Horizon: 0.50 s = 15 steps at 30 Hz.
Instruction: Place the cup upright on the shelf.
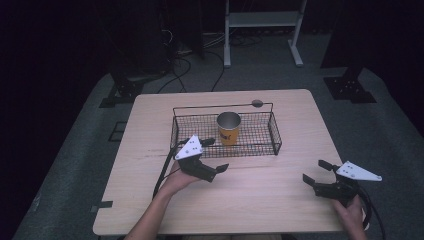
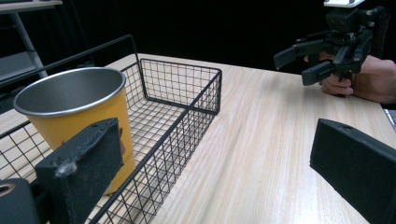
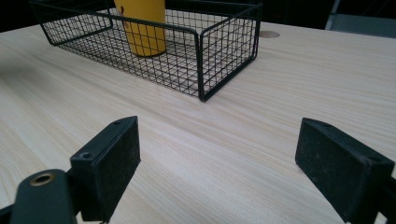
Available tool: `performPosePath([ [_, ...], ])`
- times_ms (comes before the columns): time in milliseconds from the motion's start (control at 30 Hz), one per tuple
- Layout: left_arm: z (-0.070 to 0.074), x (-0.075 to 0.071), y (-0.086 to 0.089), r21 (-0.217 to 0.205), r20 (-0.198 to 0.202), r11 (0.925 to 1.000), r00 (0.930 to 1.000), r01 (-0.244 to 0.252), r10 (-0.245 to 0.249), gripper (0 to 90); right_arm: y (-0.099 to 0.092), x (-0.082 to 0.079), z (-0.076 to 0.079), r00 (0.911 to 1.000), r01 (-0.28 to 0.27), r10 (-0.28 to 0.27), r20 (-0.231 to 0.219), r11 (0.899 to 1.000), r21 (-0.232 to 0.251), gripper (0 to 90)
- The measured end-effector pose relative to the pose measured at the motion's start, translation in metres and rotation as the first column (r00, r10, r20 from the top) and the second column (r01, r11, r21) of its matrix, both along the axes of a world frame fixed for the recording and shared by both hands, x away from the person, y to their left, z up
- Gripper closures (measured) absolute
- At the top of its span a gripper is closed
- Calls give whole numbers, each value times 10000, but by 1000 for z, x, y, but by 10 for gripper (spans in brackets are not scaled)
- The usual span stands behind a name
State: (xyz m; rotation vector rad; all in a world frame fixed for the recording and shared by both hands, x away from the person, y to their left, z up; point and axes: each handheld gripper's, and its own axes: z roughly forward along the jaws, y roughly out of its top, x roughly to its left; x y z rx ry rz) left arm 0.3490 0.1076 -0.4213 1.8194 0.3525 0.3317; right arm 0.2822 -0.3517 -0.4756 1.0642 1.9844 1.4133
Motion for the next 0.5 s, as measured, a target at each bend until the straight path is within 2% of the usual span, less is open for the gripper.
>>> performPosePath([
  [500, -10, -17, 9, -21, 42, 10000, 10000, -74, 74, 17, 0, 0, 0, 10000, 43, -43, -20, 10000, -24, 130],
])
